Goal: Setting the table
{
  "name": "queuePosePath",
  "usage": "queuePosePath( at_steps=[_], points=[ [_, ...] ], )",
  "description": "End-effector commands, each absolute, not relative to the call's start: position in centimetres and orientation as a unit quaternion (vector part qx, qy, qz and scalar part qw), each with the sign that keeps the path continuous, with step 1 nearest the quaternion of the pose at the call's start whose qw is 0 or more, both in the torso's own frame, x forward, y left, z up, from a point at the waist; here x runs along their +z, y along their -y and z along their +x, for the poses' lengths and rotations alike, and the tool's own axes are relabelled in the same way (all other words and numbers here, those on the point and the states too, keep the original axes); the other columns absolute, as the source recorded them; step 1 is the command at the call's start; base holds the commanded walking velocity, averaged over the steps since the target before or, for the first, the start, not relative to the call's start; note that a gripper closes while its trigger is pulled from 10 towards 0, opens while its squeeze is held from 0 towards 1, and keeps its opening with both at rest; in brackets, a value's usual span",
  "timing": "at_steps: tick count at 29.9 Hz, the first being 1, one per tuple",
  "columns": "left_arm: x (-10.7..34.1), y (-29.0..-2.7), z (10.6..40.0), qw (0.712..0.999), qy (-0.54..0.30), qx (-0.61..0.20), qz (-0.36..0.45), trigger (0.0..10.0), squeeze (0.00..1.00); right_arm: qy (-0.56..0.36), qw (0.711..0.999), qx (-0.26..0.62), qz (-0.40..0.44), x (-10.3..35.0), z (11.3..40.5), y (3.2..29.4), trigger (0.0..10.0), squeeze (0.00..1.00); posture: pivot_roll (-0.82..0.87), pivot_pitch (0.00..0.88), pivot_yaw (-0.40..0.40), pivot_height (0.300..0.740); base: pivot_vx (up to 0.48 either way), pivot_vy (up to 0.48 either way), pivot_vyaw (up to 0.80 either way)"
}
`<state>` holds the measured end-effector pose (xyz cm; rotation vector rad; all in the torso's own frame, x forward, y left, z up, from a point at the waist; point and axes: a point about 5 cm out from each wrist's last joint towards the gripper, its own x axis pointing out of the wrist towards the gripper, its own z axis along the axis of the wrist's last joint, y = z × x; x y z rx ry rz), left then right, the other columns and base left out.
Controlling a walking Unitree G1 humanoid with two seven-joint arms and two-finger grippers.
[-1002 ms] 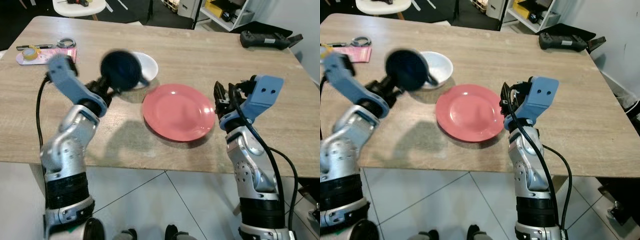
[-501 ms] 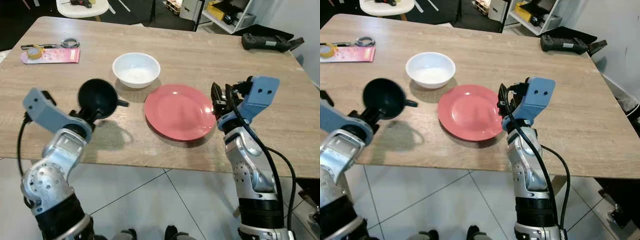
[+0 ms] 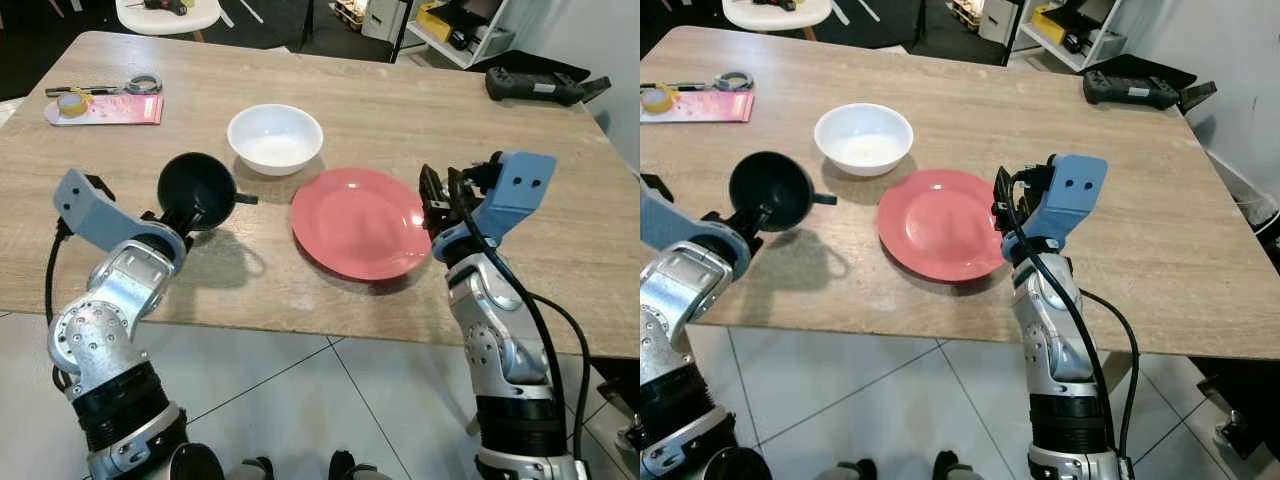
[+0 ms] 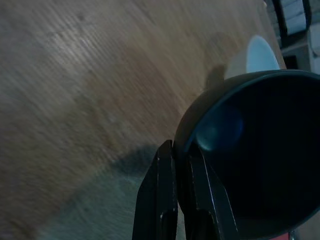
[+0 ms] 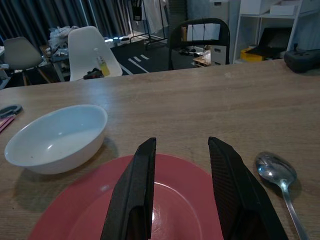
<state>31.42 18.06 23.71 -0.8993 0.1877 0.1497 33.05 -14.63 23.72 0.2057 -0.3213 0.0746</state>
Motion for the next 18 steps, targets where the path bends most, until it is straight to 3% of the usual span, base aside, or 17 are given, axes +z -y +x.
queuePosePath(
  at_steps=[1,2,3,4,6,7,18],
  points=[
    [23.5,-18.05,31.46,0.893,-0.099,0.071,-0.434,10.0,0.8,0.154,0.982,0.025,0.104,23.3,32.91,15.15,10.0,0.0,0.09,0.187,-0.003,0.74,0.0,0.0,0.0],
    [23.52,-18.02,31.45,0.893,-0.1,0.069,-0.433,10.0,0.8,0.154,0.982,0.025,0.104,23.32,32.91,15.12,10.0,0.0,0.09,0.187,-0.003,0.74,0.0,0.0,0.0],
    [23.53,-18.01,31.46,0.893,-0.1,0.068,-0.433,10.0,0.27,0.154,0.982,0.025,0.104,23.32,32.92,15.13,10.0,0.0,0.09,0.187,-0.003,0.74,0.0,0.0,0.0],
    [23.55,-18.03,31.46,0.894,-0.1,0.068,-0.43,10.0,0.0,0.154,0.982,0.025,0.104,23.3,32.93,15.14,10.0,0.0,0.09,0.187,-0.003,0.74,0.0,0.0,0.0],
    [23.58,-18.0,31.44,0.896,-0.098,0.063,-0.429,10.0,0.0,0.154,0.982,0.025,0.104,23.3,32.93,15.15,10.0,0.0,0.09,0.187,-0.003,0.74,0.0,0.0,0.0],
    [23.55,-18.03,31.42,0.896,-0.098,0.062,-0.429,10.0,1.0,0.154,0.982,0.025,0.104,23.31,32.93,15.15,10.0,0.0,0.09,0.189,-0.005,0.74,0.0,0.0,0.0],
    [22.82,-18.14,31.5,0.899,-0.109,0.063,-0.419,10.0,1.0,0.153,0.982,0.025,0.105,23.3,32.89,15.13,10.0,0.0,0.09,0.189,-0.006,0.74,0.0,0.0,0.0]
  ],
)
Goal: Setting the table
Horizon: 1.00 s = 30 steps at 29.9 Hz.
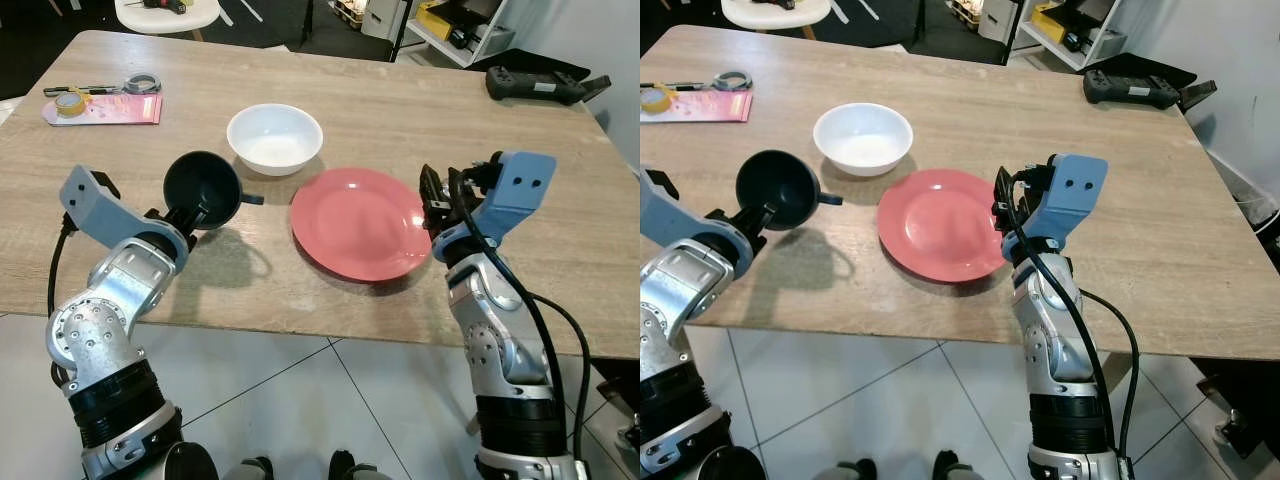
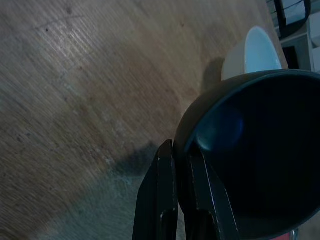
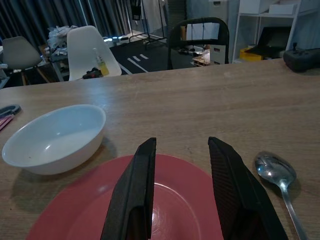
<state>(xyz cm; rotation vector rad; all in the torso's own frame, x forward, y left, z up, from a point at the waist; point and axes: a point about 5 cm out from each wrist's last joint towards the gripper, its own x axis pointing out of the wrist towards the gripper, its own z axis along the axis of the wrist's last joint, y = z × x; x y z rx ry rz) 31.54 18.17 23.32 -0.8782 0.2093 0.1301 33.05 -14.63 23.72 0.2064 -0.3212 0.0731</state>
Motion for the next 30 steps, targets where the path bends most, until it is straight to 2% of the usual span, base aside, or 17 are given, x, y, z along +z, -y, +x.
queuePosePath(
  at_steps=[1,3,4,7,8,17,20,22,23,24,26,28,29,30],
  points=[
    [22.8,-18.1,31.5,0.9,-0.11,0.06,-0.417,10.0,1.0,0.153,0.982,0.025,0.105,23.3,32.9,15.1,10.0,0.0,0.09,0.189,-0.006,0.74,0.0,0.0,0.0],
    [22.8,-18.1,31.5,0.903,-0.113,0.061,-0.411,10.0,1.0,0.153,0.982,0.025,0.105,23.3,32.9,15.1,10.0,0.0,0.09,0.189,-0.006,0.74,0.0,0.0,0.0],
    [22.8,-18.0,31.5,0.904,-0.115,0.062,-0.407,10.0,0.0,0.153,0.982,0.025,0.105,23.3,32.9,15.1,10.0,0.0,0.09,0.189,-0.006,0.74,0.0,0.0,0.0],
    [22.7,-18.0,31.6,0.907,-0.116,0.064,-0.4,10.0,0.0,0.153,0.982,0.025,0.104,23.3,32.9,15.2,10.0,0.0,0.08,0.19,-0.006,0.74,0.0,0.0,0.0],
    [22.8,-17.9,31.6,0.904,-0.113,0.061,-0.409,10.0,1.0,0.153,0.982,0.025,0.104,23.3,32.8,15.1,10.0,0.0,0.09,0.191,-0.006,0.74,0.0,0.0,0.0],
    [22.9,-18.2,31.6,0.907,-0.105,0.065,-0.403,10.0,1.0,0.153,0.982,0.026,0.105,23.3,32.9,15.1,10.0,0.0,0.08,0.192,-0.007,0.74,0.0,0.0,0.0],
    [23.3,-18.4,31.5,0.943,-0.088,0.065,-0.315,10.0,1.0,0.154,0.982,0.026,0.105,23.3,32.9,15.1,10.0,0.0,0.09,0.187,-0.005,0.74,0.0,0.0,0.0],
    [24.1,-18.5,31.3,0.97,-0.056,0.057,-0.23,10.0,1.0,0.154,0.982,0.026,0.104,23.3,32.9,15.1,10.0,0.0,0.09,0.186,-0.004,0.74,0.0,0.0,0.0],
    [24.4,-18.4,31.3,0.979,-0.042,0.049,-0.193,10.0,0.25,0.155,0.982,0.026,0.104,23.3,32.9,15.0,10.0,0.0,0.09,0.185,-0.005,0.74,0.0,0.0,0.0],
    [24.6,-18.2,31.2,0.982,-0.035,0.039,-0.181,10.0,0.0,0.155,0.982,0.027,0.104,23.3,32.9,15.0,10.0,0.0,0.09,0.185,-0.005,0.74,0.0,0.0,0.0],
    [24.7,-18.1,31.1,0.983,-0.032,0.031,-0.178,10.0,0.0,0.155,0.982,0.027,0.104,23.3,32.9,15.0,10.0,0.0,0.09,0.185,-0.005,0.74,0.0,0.0,0.0],
    [24.9,-18.0,31.0,0.996,-0.022,0.011,-0.083,10.0,0.0,0.155,0.982,0.029,0.103,23.3,32.9,15.0,10.0,0.0,0.09,0.183,-0.006,0.74,0.0,0.0,0.0],
    [24.9,-18.0,31.0,0.996,-0.022,0.011,-0.083,10.0,0.0,0.155,0.982,0.029,0.103,23.3,32.9,15.0,10.0,0.0,0.09,0.183,-0.006,0.74,0.0,0.0,0.0],
    [24.8,-17.9,30.9,1.0,-0.018,0.004,-0.024,10.0,0.0,0.155,0.982,0.029,0.103,23.3,32.9,15.0,10.0,0.0,0.09,0.181,-0.008,0.74,0.0,0.0,0.0]
  ],
)
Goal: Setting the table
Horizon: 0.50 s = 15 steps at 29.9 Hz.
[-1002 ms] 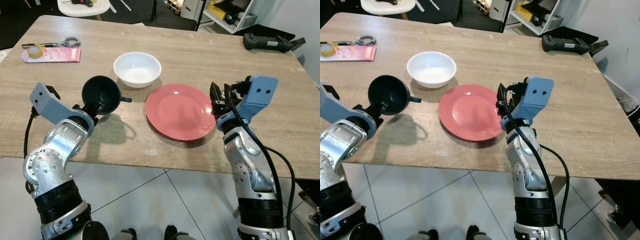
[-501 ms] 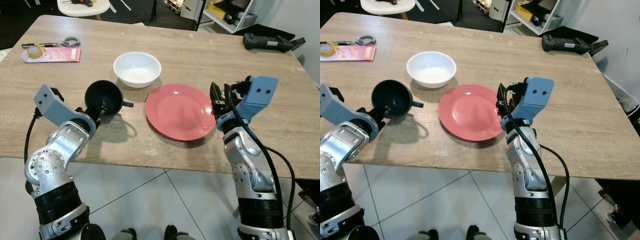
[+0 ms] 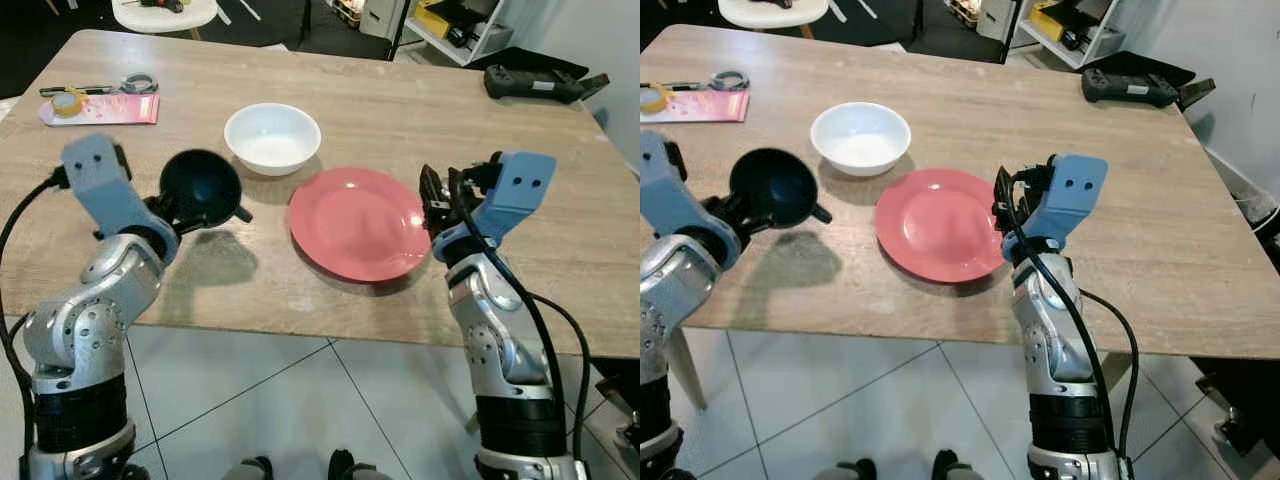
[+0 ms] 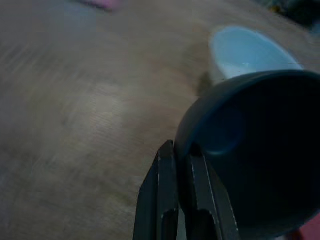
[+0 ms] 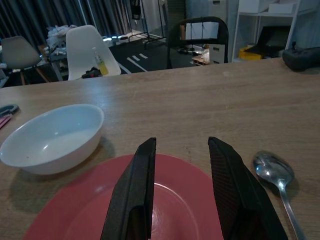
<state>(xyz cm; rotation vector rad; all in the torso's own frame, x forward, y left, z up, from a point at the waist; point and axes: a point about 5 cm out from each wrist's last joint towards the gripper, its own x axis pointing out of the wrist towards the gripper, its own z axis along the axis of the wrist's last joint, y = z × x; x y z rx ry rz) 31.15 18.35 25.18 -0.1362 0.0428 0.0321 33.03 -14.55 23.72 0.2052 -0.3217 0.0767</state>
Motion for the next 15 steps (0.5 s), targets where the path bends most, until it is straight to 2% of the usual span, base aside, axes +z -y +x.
queuePosePath(
  at_steps=[1,3,4,10,14,15],
  points=[
    [24.5,-18.1,30.9,0.999,-0.017,0.003,0.051,10.0,0.0,0.155,0.982,0.03,0.102,23.3,32.9,15.0,10.0,0.0,0.09,0.181,-0.008,0.74,0.0,0.0,0.0],
    [23.9,-18.4,30.9,0.987,-0.014,-0.002,0.161,10.0,0.0,0.155,0.982,0.031,0.101,23.3,32.9,15.0,10.0,0.0,0.09,0.179,-0.007,0.74,0.0,0.0,0.0],
    [23.8,-18.5,31.0,0.982,-0.011,-0.003,0.19,10.0,0.0,0.155,0.982,0.032,0.101,23.3,32.9,15.0,10.0,0.0,0.09,0.179,-0.008,0.74,0.0,0.0,0.0],
    [25.5,-18.4,31.2,0.956,0.076,-0.015,0.283,10.0,0.0,0.157,0.982,0.033,0.099,23.3,33.0,14.9,10.0,0.0,0.09,0.172,-0.008,0.74,0.0,0.0,0.0],
    [26.6,-18.1,31.2,0.966,0.076,-0.031,0.244,10.0,0.0,0.159,0.982,0.034,0.097,23.4,33.0,14.9,10.0,0.0,0.08,0.171,-0.007,0.74,0.0,0.0,0.0],
    [27.7,-18.1,31.3,0.985,0.072,-0.034,0.154,10.0,0.0,0.16,0.982,0.033,0.096,23.4,32.9,14.9,10.0,0.0,0.08,0.169,-0.006,0.74,0.0,0.0,0.0]
  ],
)
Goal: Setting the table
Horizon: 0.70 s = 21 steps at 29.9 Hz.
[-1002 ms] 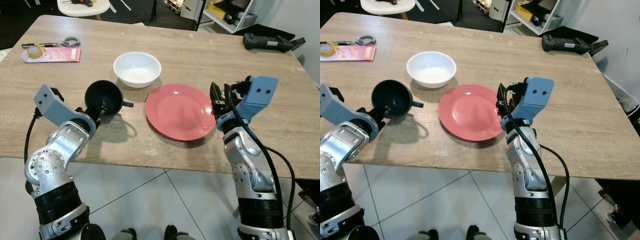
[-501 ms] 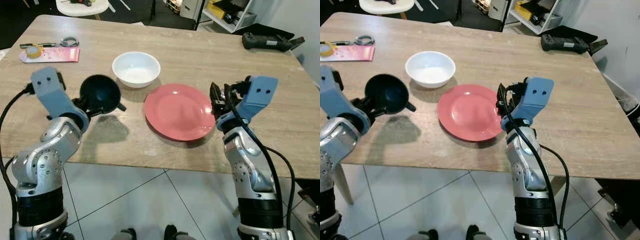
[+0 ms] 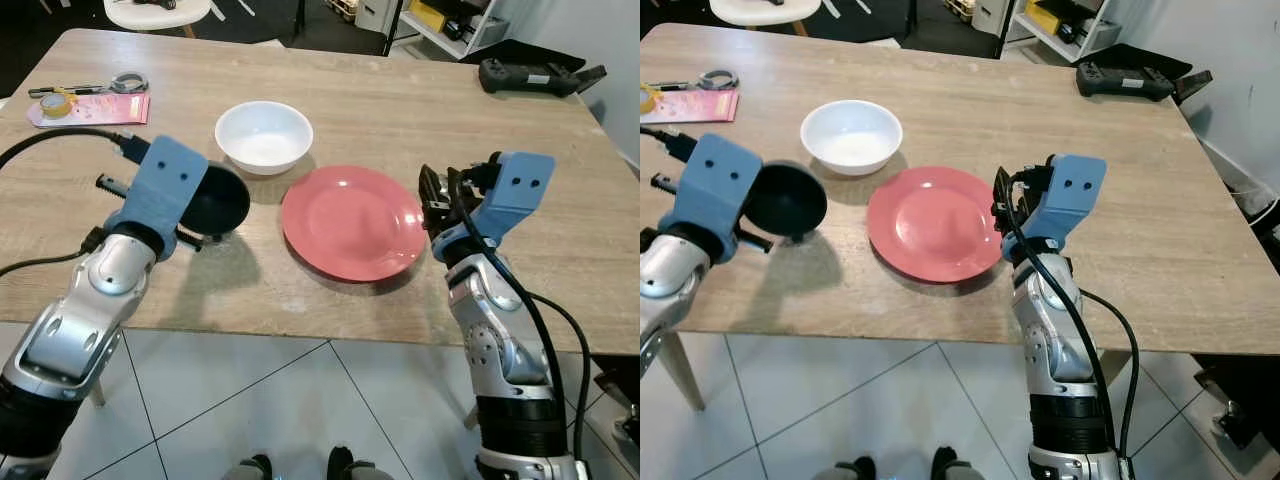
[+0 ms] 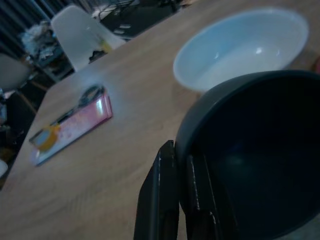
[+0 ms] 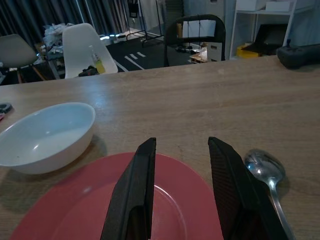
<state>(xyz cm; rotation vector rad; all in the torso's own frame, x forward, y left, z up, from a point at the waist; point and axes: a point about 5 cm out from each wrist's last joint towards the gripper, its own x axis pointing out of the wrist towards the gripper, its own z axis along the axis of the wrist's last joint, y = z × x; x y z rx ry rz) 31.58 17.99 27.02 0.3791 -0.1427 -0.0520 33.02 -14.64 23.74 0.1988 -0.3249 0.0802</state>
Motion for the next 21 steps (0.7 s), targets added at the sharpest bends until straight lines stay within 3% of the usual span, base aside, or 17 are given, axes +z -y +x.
queuePosePath(
  at_steps=[1,5,7,9,12,17,21],
  points=[
    [28.4,-18.0,31.3,0.993,0.069,-0.041,0.091,10.0,0.0,0.16,0.982,0.033,0.096,23.5,32.9,14.9,10.0,0.0,0.08,0.169,-0.006,0.74,0.0,0.0,0.0],
    [32.4,-18.3,31.7,0.99,0.125,-0.072,-0.005,10.0,0.0,0.158,0.982,0.034,0.094,23.4,33.0,14.9,10.0,0.0,0.09,0.172,-0.019,0.74,0.0,0.0,0.0],
    [33.8,-18.3,31.7,0.985,0.147,-0.087,0.032,10.0,0.0,0.158,0.982,0.036,0.093,23.4,33.0,14.9,10.0,0.0,0.09,0.173,-0.019,0.74,0.0,0.0,0.0],
    [35.4,-18.1,31.5,0.962,0.168,-0.12,0.178,10.0,0.0,0.157,0.982,0.04,0.092,23.4,33.1,14.9,10.0,0.0,0.1,0.175,-0.019,0.74,0.0,0.0,0.0],
    [36.0,-18.0,31.3,0.934,0.162,-0.163,0.273,10.0,0.0,0.156,0.983,0.041,0.089,23.4,33.1,14.9,10.0,0.0,0.11,0.177,-0.012,0.74,0.0,0.0,0.0],
    [37.1,-18.4,31.1,0.922,0.153,-0.19,0.3,10.0,0.0,0.153,0.983,0.038,0.089,23.1,33.0,15.2,10.0,0.0,0.12,0.179,-0.005,0.74,0.0,0.0,0.0],
    [35.6,-19.3,31.6,0.947,0.082,-0.186,0.248,10.0,0.0,0.151,0.984,0.038,0.091,22.8,32.9,14.9,10.0,0.0,0.12,0.178,0.008,0.74,0.0,0.0,0.0]
  ],
)
